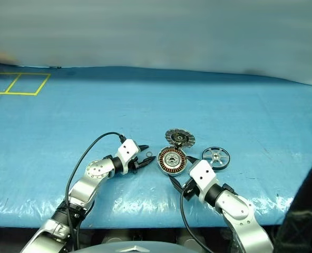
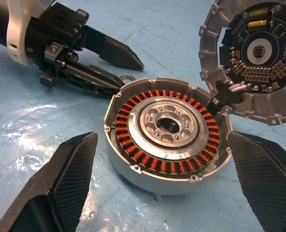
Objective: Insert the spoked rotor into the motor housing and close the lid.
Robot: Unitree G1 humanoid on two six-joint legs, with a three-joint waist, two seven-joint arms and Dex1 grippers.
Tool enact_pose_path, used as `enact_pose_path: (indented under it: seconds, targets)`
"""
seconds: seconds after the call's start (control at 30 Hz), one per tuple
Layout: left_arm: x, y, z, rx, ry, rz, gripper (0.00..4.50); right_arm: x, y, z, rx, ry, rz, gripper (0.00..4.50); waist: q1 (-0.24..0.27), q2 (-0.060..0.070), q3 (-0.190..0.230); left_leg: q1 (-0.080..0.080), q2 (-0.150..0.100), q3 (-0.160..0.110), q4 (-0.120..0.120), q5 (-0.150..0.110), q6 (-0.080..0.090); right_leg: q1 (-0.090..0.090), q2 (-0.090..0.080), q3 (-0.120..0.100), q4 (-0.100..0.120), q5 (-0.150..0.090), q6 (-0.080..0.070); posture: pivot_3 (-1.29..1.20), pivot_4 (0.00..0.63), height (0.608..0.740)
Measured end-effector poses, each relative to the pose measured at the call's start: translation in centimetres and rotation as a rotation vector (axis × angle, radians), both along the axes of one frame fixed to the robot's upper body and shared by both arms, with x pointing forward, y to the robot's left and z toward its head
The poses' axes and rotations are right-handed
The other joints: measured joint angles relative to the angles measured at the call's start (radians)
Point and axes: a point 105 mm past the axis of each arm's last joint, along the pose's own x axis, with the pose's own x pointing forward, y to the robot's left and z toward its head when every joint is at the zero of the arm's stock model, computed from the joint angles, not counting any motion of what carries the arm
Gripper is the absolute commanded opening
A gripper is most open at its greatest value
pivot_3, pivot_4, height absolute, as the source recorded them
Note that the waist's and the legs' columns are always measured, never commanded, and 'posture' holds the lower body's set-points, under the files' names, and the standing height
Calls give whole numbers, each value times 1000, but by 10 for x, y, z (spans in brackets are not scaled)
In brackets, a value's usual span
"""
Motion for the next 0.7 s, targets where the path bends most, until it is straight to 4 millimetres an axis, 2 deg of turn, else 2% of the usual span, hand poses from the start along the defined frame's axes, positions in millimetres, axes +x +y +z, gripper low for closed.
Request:
enact_pose_path:
  seconds: [0.03,0.17,0.27,0.4,0.7]
  targets:
    - [0,0,0,1,0,0,2568,0,0,0,-5,-2,0,4500,0,0,-1,0,0,0,0,0,0,0,0,0,0,0,0,0,150,740]
    - [-1,-1,-1,0,4,-10,1391,2,0,1,-16,-12,4,4500,-1,1,-1,4,1,0,0,0,0,0,-1,0,0,-1,0,0,150,740]
    - [0,0,-2,2,3,2,1391,3,1,2,-18,-16,9,4500,-1,1,-1,6,1,0,0,0,0,1,-5,-1,0,-1,0,0,150,740]
    - [0,1,-3,3,2,8,654,3,1,-1,-21,-7,10,4500,-1,2,-3,6,1,0,0,0,0,1,-7,-2,0,0,-1,0,150,740]
    - [2,7,-2,-16,-9,39,651,2,1,-4,-30,3,20,4500,-4,4,-5,6,1,0,-1,0,0,1,-7,-2,0,-1,-1,0,150,740]
